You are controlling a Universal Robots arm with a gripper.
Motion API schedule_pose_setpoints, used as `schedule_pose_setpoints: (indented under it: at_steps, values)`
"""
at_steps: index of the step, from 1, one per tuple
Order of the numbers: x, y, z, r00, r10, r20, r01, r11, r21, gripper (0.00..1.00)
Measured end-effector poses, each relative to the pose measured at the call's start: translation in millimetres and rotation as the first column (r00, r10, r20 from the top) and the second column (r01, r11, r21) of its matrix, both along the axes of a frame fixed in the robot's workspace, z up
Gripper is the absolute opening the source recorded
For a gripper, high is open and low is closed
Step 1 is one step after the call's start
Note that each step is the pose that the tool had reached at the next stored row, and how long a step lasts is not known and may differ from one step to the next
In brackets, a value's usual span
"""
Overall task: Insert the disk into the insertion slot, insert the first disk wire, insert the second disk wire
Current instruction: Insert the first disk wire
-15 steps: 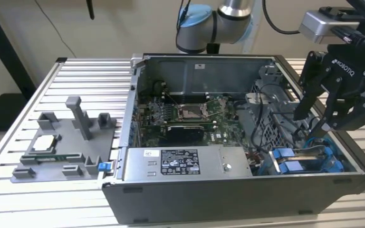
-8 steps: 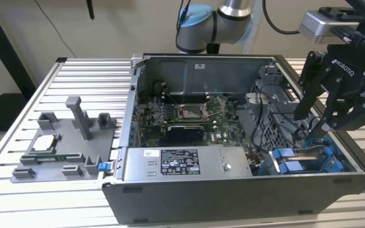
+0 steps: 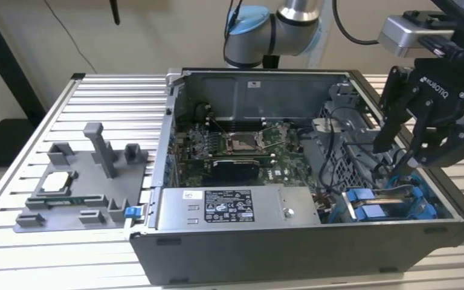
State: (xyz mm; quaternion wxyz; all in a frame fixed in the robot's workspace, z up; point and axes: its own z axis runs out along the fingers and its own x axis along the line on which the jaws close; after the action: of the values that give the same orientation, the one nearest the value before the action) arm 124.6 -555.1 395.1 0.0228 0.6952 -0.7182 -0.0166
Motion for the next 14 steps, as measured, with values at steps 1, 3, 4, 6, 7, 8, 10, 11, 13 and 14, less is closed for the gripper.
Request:
schedule_pose_setpoints:
  at_steps: [1,3,4,6,7,8,10,11,13,14]
  values:
    - [-1.1,0.4,-0.5,1.0,0.0,0.0022,0.0,1.0,0.0,1.0]
    - [-4.8,2.1,-0.8,1.0,0.0,0.0056,0.0,1.0,0.0,1.0]
    - [-5.7,3.5,-0.9,1.0,0.0,0.0056,0.0,1.0,0.0002,1.0]
    - [-6.0,7.2,-0.9,1.0,0.0,0.0057,0.0,1.0,0.0002,1.0]
    - [-6.0,9.0,-0.9,1.0,0.0,0.0057,0.0,1.0,0.0002,1.0]
    - [-6.0,11.3,-0.9,1.0,0.0,0.0057,0.0,1.0,0.0001,1.0]
    - [-6.0,15.9,-0.9,1.0,0.0,0.0057,0.0,1.0,0.0001,1.0]
    - [-6.0,17.7,-0.9,1.0,0.002,0.006,-0.002,1.0,0.0001,1.0]
    - [-6.2,20.3,-1.2,0.9999,0.006,0.0107,-0.006,1.0,0.0001,1.0]
    - [-6.1,21.2,-1.5,0.9998,0.011,0.0184,-0.011,0.9999,0.0,1.0]
